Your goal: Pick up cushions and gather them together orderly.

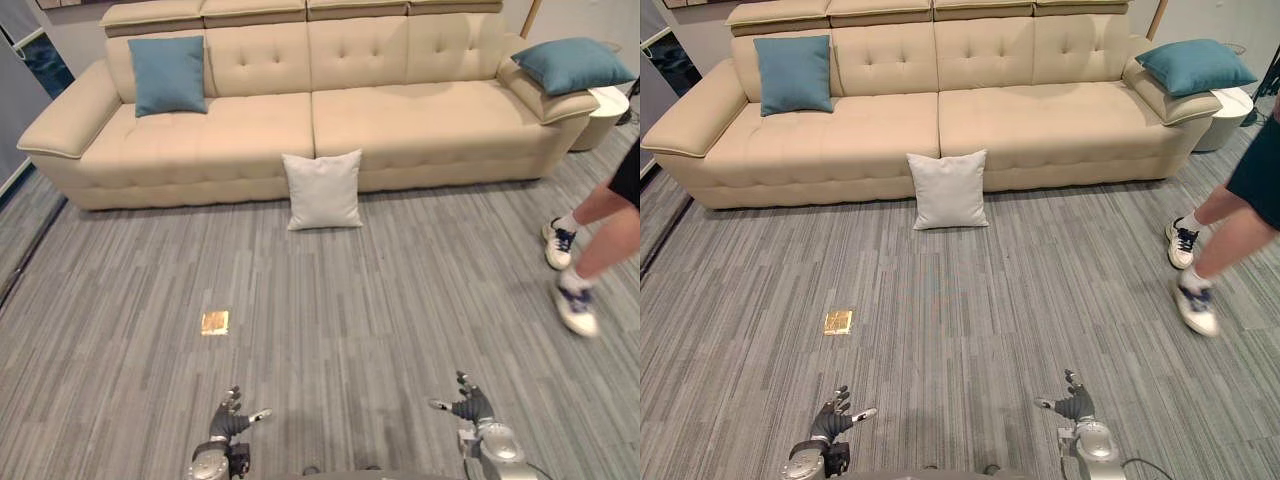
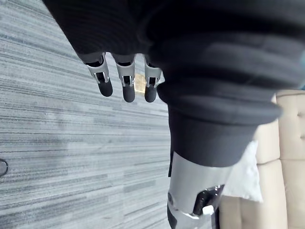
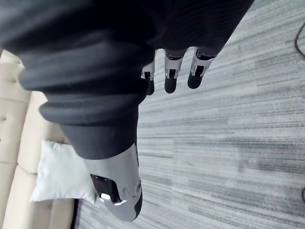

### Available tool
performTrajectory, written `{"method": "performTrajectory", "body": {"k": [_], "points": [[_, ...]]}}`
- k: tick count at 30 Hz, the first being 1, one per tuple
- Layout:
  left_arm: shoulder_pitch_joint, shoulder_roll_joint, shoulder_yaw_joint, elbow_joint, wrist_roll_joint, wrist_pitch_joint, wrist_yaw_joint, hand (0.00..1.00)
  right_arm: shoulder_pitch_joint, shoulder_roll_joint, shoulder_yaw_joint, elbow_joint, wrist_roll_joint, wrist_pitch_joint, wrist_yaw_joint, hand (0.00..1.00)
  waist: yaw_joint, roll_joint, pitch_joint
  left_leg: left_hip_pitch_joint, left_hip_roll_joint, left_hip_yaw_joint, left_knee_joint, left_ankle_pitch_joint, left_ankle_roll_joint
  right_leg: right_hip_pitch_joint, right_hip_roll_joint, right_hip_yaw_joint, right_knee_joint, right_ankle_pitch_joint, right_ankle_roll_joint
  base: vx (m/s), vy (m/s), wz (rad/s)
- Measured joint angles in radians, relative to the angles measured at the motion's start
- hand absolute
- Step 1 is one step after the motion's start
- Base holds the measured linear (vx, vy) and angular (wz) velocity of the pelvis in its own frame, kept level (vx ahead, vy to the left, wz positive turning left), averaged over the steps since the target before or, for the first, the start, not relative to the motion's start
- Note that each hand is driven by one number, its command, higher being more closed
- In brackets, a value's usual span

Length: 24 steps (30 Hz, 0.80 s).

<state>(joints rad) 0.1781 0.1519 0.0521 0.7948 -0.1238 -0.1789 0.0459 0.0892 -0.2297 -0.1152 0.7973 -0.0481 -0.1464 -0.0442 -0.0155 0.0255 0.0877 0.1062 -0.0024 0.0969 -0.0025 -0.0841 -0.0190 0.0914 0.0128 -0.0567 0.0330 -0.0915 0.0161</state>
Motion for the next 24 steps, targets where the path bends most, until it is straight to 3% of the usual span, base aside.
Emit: {"method": "performTrajectory", "body": {"k": [7, 20, 22, 24], "points": [[0.007, 0.009, 0.03, 0.0, 0.0, 0.0, -0.001, 0.0, 0.018, -0.029, -0.01, -0.027, -0.039, 0.0, 0.001, 0.0, -0.002, -0.003, -0.002, 0.0, -0.001, -0.002, -0.012, 0.001, 0.001, -0.005, 0.001, -0.001, -0.001, 0.0, 0.0, 0.0, 0.0, 0.0], [0.0, 0.007, 0.03, -0.034, -0.001, 0.001, 0.001, 0.0, -0.001, -0.008, -0.048, -0.023, -0.005, 0.019, -0.006, 0.0, -0.002, -0.022, 0.011, -0.04, -0.011, -0.009, -0.013, 0.001, 0.002, -0.038, -0.009, -0.022, -0.011, 0.001, -0.001, 0.01, -0.002, 0.02], [-0.001, 0.007, 0.03, -0.053, -0.002, 0.001, 0.001, 0.0, -0.014, -0.002, -0.051, -0.009, 0.009, 0.02, -0.013, 0.0, -0.002, -0.029, 0.017, -0.067, -0.014, -0.005, 0.01, -0.006, 0.011, -0.059, -0.013, -0.018, -0.004, 0.001, -0.001, 0.01, 0.008, -0.03], [0.0, 0.005, 0.03, -0.076, -0.002, 0.002, 0.002, 0.0, -0.039, 0.008, -0.053, 0.013, 0.016, 0.024, -0.019, 0.0, 0.003, -0.027, 0.025, -0.113, -0.012, 0.017, 0.08, -0.051, 0.043, -0.089, -0.014, 0.002, 0.018, -0.003, 0.004, 0.04, 0.039, -0.22]]}}
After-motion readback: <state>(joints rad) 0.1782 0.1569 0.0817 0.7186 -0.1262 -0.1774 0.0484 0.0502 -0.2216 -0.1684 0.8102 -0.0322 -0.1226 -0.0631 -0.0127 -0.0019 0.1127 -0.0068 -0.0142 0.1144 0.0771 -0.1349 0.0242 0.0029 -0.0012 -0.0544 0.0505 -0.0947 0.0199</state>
